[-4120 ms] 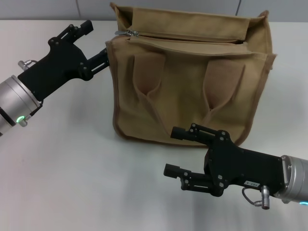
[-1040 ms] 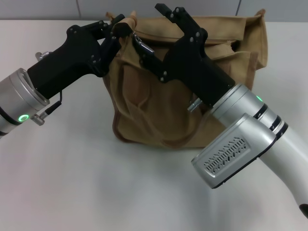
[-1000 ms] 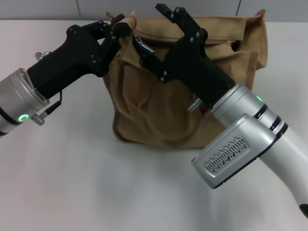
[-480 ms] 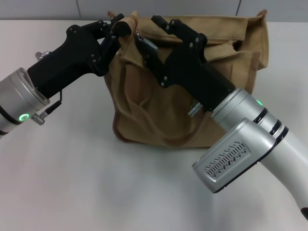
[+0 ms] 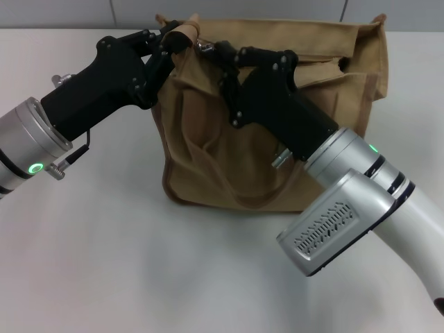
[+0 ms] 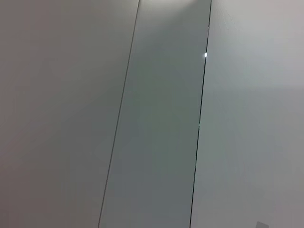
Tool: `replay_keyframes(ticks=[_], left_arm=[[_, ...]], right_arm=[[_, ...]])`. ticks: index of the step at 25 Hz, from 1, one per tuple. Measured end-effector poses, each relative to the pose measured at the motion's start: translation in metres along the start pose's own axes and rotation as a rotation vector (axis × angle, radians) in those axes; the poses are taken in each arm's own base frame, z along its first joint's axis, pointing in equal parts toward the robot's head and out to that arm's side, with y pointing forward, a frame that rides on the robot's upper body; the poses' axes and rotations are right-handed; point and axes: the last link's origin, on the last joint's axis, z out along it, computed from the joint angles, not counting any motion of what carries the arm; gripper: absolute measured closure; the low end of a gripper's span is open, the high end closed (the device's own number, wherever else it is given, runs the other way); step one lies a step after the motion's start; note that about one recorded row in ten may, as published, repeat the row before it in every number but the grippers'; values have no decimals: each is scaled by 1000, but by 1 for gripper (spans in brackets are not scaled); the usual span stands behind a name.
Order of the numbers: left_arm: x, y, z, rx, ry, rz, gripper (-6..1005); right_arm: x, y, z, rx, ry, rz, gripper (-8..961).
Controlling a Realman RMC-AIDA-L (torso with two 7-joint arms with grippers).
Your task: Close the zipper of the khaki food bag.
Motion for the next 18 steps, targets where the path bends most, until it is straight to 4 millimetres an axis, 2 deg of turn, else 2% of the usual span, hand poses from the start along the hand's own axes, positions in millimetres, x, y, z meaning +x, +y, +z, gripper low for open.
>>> replay_keyframes(ticks=[6,13,18], left_arm=[[0,0,0,1,0,1,931],[0,-1,0,3,1,2,931],[0,0,1,-2,1,3,930]], right_arm=[[1,0,1,-4,11,7,896],[3,-2,2,5,19,7,954],[5,-3,2,10,28,28,954]])
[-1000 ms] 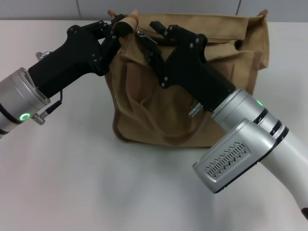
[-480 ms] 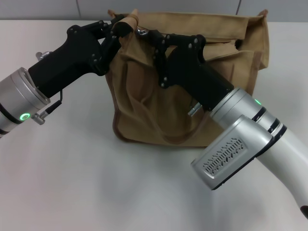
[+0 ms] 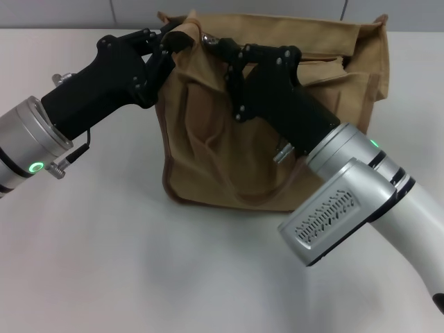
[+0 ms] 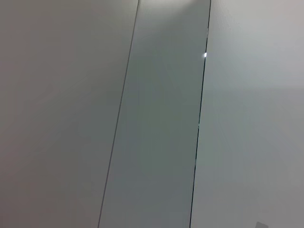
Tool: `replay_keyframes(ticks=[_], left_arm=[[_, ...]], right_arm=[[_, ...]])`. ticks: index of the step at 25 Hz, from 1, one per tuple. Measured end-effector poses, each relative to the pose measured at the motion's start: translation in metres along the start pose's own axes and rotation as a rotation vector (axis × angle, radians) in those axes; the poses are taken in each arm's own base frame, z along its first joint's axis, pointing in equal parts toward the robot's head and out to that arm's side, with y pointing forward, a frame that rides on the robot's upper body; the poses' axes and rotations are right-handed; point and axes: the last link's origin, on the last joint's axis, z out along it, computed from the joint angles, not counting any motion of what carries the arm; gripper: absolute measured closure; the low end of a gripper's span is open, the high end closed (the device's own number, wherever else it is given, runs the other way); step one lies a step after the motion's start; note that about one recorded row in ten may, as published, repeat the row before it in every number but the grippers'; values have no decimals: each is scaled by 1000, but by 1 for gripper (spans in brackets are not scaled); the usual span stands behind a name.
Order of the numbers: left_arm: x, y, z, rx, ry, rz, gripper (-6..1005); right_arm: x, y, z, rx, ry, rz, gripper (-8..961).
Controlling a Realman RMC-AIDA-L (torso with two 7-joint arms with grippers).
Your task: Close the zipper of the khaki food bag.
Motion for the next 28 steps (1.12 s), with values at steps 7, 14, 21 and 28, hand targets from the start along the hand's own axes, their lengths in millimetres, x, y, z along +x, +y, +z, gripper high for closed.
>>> replay_keyframes(ticks=[7,14,21,28], left_arm=[[1,-1,0,4,4,2,930],[2,-2,-1,11,7,10,929],[8,-12,-14,100,41,31,928],[13,-18,-29,166,55,55,927]], right_arm=[[6,-5,-3,33,33,15,954],[11,-6,-9,48,62,20,954],[17,-7,-17,65,98,20,954],[22,-7,-29,88,137,31,953]])
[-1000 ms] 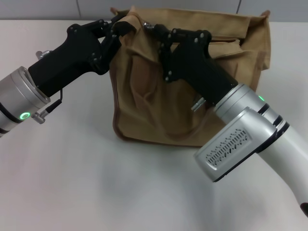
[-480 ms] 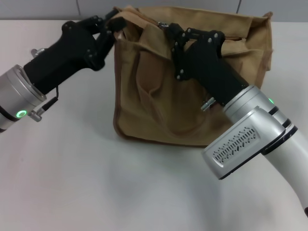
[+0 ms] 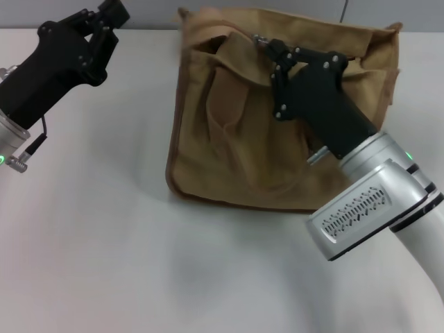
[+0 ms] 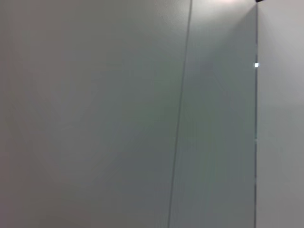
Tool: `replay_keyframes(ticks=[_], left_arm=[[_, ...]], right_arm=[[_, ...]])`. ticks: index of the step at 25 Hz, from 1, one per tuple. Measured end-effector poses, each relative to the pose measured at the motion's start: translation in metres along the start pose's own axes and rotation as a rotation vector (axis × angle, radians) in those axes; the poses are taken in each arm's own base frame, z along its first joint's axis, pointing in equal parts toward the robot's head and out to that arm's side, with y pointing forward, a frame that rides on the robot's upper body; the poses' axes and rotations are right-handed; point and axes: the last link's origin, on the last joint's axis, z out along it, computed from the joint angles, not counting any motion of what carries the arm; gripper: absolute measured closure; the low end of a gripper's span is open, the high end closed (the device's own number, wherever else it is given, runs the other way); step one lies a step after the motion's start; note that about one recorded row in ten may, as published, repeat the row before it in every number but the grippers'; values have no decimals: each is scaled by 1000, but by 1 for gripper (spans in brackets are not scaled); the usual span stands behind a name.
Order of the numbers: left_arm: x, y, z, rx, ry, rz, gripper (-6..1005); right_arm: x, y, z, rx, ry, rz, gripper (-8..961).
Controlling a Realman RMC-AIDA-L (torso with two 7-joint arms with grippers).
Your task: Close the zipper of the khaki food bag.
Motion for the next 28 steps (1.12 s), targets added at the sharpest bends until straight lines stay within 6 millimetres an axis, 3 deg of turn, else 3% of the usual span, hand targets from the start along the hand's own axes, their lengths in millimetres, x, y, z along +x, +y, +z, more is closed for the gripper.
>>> replay_keyframes(ticks=[9,15,28], left_arm=[[-2,0,-1,-9,-27,12,927],[-3,10,8,-140,-116,111,926],[-8,19,34,-159,-205,204,553]], right_arm=[[2,1,-5,5,12,29,954],[-1,2,-3,0,0,33,953],[-4,2,1,-4,-10,37,954]])
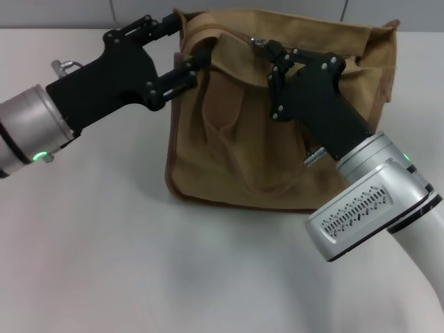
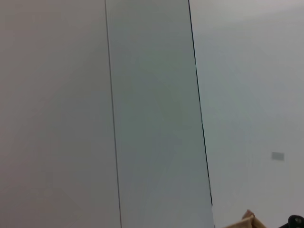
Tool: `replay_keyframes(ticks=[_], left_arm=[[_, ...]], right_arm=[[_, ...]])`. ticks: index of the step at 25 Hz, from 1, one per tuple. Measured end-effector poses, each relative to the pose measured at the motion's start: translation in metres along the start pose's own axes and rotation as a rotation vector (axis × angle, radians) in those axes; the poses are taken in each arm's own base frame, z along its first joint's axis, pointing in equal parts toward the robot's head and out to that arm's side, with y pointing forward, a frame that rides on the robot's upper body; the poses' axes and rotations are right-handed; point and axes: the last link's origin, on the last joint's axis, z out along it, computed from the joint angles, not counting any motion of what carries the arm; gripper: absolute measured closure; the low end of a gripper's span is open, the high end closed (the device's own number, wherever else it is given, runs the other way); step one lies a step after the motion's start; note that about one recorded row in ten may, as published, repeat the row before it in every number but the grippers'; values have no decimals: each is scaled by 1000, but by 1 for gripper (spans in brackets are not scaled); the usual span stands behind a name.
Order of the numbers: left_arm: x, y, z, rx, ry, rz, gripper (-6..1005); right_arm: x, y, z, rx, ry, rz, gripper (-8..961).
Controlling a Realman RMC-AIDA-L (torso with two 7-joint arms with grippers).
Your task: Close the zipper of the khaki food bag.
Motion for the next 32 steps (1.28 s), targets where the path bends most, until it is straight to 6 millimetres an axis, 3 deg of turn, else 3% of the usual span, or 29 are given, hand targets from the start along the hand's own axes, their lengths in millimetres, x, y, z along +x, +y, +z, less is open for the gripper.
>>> replay_keyframes(ticks=[4,13,26,32], left_arm=[[-2,2,8,21,-27,18,338],[-4,-6,10,93,-33,-3,344],[-9,-2,7,96,-43,41,361],[-11,1,7,86,-51,67,500]], right_arm=[[-1,0,1,0,-4,3,953],[-1,0,1,-2,-5,0,954],[-1,1,1,-6,-7,-3,953],[-2,1,1,-8,-11,-2,954]])
